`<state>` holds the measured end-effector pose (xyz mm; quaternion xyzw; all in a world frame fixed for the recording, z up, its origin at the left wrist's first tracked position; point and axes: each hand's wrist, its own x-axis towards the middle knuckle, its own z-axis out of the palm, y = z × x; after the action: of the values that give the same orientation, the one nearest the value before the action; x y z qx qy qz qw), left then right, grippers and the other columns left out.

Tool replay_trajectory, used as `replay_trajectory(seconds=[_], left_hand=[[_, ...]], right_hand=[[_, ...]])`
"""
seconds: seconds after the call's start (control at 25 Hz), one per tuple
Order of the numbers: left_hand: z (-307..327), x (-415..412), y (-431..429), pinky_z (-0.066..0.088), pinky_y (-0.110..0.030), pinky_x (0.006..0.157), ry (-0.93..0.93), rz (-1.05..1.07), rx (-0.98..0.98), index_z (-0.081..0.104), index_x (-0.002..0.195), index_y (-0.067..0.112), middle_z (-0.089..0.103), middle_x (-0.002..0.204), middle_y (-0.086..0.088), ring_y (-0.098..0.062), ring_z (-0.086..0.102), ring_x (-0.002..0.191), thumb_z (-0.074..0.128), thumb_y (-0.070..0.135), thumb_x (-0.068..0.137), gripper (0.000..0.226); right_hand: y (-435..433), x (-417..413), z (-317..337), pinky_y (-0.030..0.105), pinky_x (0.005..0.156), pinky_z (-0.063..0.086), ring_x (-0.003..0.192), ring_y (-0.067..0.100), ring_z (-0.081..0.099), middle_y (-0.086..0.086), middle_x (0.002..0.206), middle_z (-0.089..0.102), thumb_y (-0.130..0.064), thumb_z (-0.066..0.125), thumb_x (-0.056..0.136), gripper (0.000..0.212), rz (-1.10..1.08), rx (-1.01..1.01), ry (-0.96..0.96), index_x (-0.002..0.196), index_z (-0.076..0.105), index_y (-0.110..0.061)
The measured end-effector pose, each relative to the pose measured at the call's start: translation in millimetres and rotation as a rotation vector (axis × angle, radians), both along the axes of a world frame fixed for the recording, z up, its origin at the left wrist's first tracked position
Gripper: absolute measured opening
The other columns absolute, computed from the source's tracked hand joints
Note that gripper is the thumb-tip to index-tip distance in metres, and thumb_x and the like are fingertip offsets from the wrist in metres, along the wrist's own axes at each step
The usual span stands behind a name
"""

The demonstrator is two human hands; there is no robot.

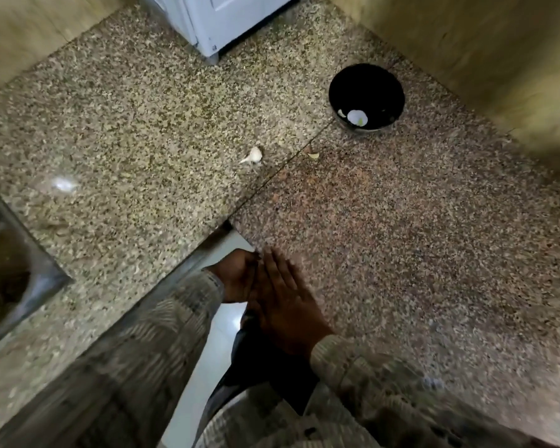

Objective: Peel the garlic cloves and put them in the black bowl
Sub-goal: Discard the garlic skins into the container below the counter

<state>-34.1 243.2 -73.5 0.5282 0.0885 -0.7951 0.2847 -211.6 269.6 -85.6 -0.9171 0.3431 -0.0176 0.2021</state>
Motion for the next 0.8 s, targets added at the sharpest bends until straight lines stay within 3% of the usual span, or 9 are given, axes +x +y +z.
replay_trajectory(seconds=[0.08,0.16,0.2,0.28,0.36,0.52,0.8], left_hand=[[2.4,-2.0,22.3,0.050,-0.033,0.071,-0.013,0.015,-0.050,0.074,0.084,0.004,0.067,0.075,-0.007,-0.022,0.062,0.068,0.048,0.020,0.090,0.032],[11.3,-5.5,53.9,0.050,-0.037,0.080,0.006,0.120,-0.077,0.073,0.087,0.004,0.069,0.088,-0.011,-0.027,0.062,0.082,0.050,0.022,0.090,0.030],[17.6,-6.1,69.3,0.049,-0.037,0.083,0.041,0.185,-0.098,0.073,0.086,0.004,0.071,0.090,-0.012,-0.028,0.064,0.084,0.048,0.023,0.092,0.032],[30.1,-5.6,100.5,0.050,-0.038,0.087,0.038,0.299,-0.146,0.072,0.078,0.002,0.074,0.084,-0.015,-0.027,0.071,0.081,0.038,0.021,0.097,0.043],[44.7,0.7,132.3,0.058,-0.038,0.087,0.008,0.370,-0.202,0.076,0.090,-0.002,0.076,0.096,-0.021,-0.031,0.075,0.090,0.035,0.023,0.095,0.049],[60.9,29.2,203.8,0.062,-0.037,0.080,-0.019,0.558,-0.264,0.077,0.095,-0.004,0.075,0.099,-0.024,-0.031,0.076,0.092,0.041,0.026,0.087,0.048],[58.3,79.4,373.5,0.062,-0.040,0.078,-0.001,0.881,-0.316,0.073,0.103,-0.010,0.074,0.100,-0.027,-0.034,0.075,0.093,0.033,0.024,0.096,0.052]], right_hand=[[12.6,-12.3,7.2,0.053,0.123,0.027,0.158,0.033,0.015,0.018,0.169,0.017,-0.044,0.028,0.105,0.069,0.142,0.017,-0.028,0.159,0.029,-0.001],[17.4,-15.4,21.2,0.052,0.121,0.031,0.151,0.035,0.033,0.020,0.162,0.035,-0.041,0.030,0.106,0.063,0.228,0.114,-0.154,0.155,0.039,-0.004],[18.0,-11.8,32.9,0.051,0.120,0.034,0.145,0.034,0.043,0.019,0.156,0.046,-0.040,0.033,0.106,0.057,0.166,0.307,-0.277,0.152,0.046,-0.009],[16.3,5.6,66.0,0.053,0.111,0.046,0.127,0.037,0.062,0.016,0.134,0.067,-0.031,0.052,0.103,0.038,-0.186,0.876,-0.502,0.137,0.065,-0.022],[15.9,28.5,87.9,0.057,0.102,0.054,0.114,0.043,0.068,0.020,0.115,0.075,-0.018,0.068,0.095,0.026,-0.441,1.259,-0.598,0.120,0.074,-0.013],[42.8,78.1,118.8,0.035,0.096,0.058,0.105,0.029,0.074,0.018,0.109,0.076,0.000,0.058,0.098,0.016,-0.557,1.599,-0.667,0.110,0.067,-0.002],[175.7,171.4,116.6,0.031,0.086,0.062,0.096,0.022,0.076,0.011,0.103,0.078,-0.001,0.059,0.094,0.017,-0.566,1.845,-0.465,0.106,0.067,-0.009]])
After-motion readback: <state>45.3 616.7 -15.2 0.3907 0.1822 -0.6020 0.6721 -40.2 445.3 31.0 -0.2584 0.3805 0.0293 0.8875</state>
